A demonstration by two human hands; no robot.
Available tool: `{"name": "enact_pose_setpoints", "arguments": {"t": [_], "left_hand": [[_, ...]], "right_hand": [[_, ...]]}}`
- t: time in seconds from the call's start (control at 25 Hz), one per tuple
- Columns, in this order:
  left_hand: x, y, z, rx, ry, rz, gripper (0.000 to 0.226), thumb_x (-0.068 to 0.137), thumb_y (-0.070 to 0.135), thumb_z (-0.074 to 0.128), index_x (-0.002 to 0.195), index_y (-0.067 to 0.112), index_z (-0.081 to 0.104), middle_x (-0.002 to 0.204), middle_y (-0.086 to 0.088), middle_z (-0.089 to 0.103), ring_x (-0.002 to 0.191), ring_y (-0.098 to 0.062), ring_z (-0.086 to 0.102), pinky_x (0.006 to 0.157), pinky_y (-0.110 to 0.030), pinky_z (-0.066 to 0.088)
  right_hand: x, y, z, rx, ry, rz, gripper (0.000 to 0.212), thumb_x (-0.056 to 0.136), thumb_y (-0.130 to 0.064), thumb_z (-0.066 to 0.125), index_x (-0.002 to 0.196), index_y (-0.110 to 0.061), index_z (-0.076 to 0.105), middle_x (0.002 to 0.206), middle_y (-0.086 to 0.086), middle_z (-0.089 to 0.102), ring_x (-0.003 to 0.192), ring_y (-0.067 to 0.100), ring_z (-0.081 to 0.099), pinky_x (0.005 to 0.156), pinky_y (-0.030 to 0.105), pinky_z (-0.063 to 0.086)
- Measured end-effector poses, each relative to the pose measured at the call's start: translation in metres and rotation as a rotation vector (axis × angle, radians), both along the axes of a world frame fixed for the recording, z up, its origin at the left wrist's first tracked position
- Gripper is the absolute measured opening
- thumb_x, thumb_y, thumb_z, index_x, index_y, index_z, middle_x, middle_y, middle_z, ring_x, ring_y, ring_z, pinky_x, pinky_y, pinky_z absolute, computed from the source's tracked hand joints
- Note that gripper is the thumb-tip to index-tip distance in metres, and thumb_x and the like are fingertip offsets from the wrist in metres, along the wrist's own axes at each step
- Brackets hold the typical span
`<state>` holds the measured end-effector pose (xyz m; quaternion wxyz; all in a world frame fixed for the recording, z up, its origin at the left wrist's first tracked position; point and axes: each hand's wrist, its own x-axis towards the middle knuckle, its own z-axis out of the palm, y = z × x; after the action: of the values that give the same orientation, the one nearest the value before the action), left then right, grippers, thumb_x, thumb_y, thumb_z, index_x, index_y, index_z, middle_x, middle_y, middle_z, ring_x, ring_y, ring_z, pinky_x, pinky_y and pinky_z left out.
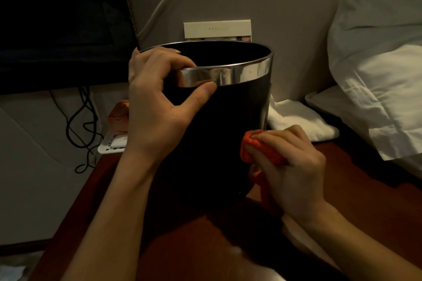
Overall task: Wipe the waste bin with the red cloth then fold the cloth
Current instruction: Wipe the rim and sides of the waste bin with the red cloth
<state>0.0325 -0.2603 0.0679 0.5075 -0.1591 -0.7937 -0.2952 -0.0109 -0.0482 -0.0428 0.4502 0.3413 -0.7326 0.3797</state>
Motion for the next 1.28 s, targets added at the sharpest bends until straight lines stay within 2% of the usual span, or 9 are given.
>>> {"name": "enact_pose_setpoints", "arguments": {"t": [0.08, 0.28, 0.44, 0.64, 0.8, 0.88, 1.0, 1.16, 1.28], "left_hand": [[-0.001, 0.000, 0.000, 0.007, 0.005, -0.003, 0.026, 0.079, 0.037, 0.071, 0.094, 0.025, 0.054, 0.097, 0.024, 0.048, 0.108, -0.006, 0.046, 0.110, -0.051, 0.025], [0.000, 0.000, 0.000, 0.013, 0.014, -0.007, 0.027, 0.079, 0.039, 0.071, 0.096, 0.027, 0.055, 0.096, 0.026, 0.048, 0.104, -0.004, 0.046, 0.108, -0.052, 0.028], [-0.001, -0.003, -0.001, -0.001, 0.020, 0.005, 0.027, 0.079, 0.041, 0.071, 0.097, 0.028, 0.056, 0.093, 0.026, 0.048, 0.102, -0.006, 0.046, 0.109, -0.046, 0.026], [0.000, -0.002, -0.001, 0.000, 0.024, 0.001, 0.026, 0.079, 0.037, 0.071, 0.095, 0.025, 0.054, 0.092, 0.025, 0.047, 0.101, -0.008, 0.048, 0.106, -0.024, 0.024], [0.002, 0.010, -0.001, -0.055, 0.037, 0.086, 0.021, 0.082, 0.033, 0.068, 0.097, 0.025, 0.057, 0.095, 0.019, 0.051, 0.104, -0.005, 0.046, 0.111, -0.050, 0.023], [0.003, 0.029, -0.002, -0.114, 0.027, 0.149, 0.028, 0.081, 0.039, 0.067, 0.104, 0.024, 0.060, 0.104, 0.016, 0.053, 0.115, -0.008, 0.044, 0.116, -0.048, 0.009], [0.003, 0.035, -0.001, -0.083, 0.001, 0.089, 0.036, 0.078, 0.048, 0.068, 0.105, 0.026, 0.059, 0.106, 0.016, 0.053, 0.120, -0.007, 0.042, 0.118, -0.038, 0.000], [0.000, 0.000, -0.001, 0.075, -0.004, -0.045, 0.029, 0.079, 0.044, 0.070, 0.098, 0.027, 0.057, 0.103, 0.018, 0.054, 0.115, -0.007, 0.048, 0.110, -0.051, 0.028], [-0.001, -0.006, -0.003, 0.110, -0.004, -0.068, 0.028, 0.080, 0.040, 0.070, 0.098, 0.022, 0.058, 0.103, 0.019, 0.053, 0.114, -0.010, 0.049, 0.104, -0.046, 0.037]], "right_hand": [[0.003, -0.004, -0.012, 0.034, -0.041, 0.034, 0.017, 0.091, -0.025, 0.071, 0.099, -0.011, 0.076, 0.103, -0.010, 0.067, 0.088, 0.009, 0.052, 0.078, 0.019, 0.044], [-0.002, -0.005, -0.062, 0.455, -0.004, 0.069, 0.009, 0.092, -0.034, 0.073, 0.093, -0.026, 0.077, 0.089, -0.012, 0.070, 0.077, 0.014, 0.051, 0.058, 0.029, 0.043], [-0.007, 0.000, -0.036, 0.202, 0.021, 0.028, 0.017, 0.093, -0.030, 0.072, 0.094, -0.014, 0.078, 0.097, -0.005, 0.074, 0.075, 0.020, 0.056, 0.063, 0.037, 0.049], [-0.008, 0.003, -0.026, 0.077, 0.016, 0.027, 0.018, 0.090, -0.026, 0.072, 0.095, -0.009, 0.077, 0.099, -0.004, 0.072, 0.082, 0.014, 0.054, 0.073, 0.025, 0.047], [-0.006, -0.004, -0.059, 0.349, 0.001, 0.115, 0.013, 0.092, -0.036, 0.072, 0.091, -0.024, 0.076, 0.092, -0.011, 0.071, 0.076, 0.016, 0.054, 0.056, 0.035, 0.047], [-0.005, -0.006, -0.062, 0.390, -0.048, 0.127, 0.013, 0.094, -0.039, 0.068, 0.094, -0.028, 0.076, 0.091, -0.013, 0.071, 0.076, 0.015, 0.057, 0.056, 0.036, 0.047], [-0.002, 0.000, -0.049, 0.202, -0.124, 0.127, 0.016, 0.092, -0.034, 0.071, 0.093, -0.019, 0.076, 0.092, -0.009, 0.071, 0.077, 0.013, 0.057, 0.067, 0.028, 0.048], [-0.003, 0.019, -0.022, -0.107, -0.242, 0.049, 0.013, 0.086, -0.025, 0.075, 0.097, -0.020, 0.072, 0.095, -0.013, 0.066, 0.089, 0.005, 0.061, 0.079, 0.015, 0.044], [-0.005, 0.013, -0.010, -0.151, -0.218, 0.069, 0.015, 0.086, -0.028, 0.074, 0.099, -0.022, 0.069, 0.095, -0.015, 0.065, 0.091, 0.004, 0.061, 0.081, 0.013, 0.044]]}}
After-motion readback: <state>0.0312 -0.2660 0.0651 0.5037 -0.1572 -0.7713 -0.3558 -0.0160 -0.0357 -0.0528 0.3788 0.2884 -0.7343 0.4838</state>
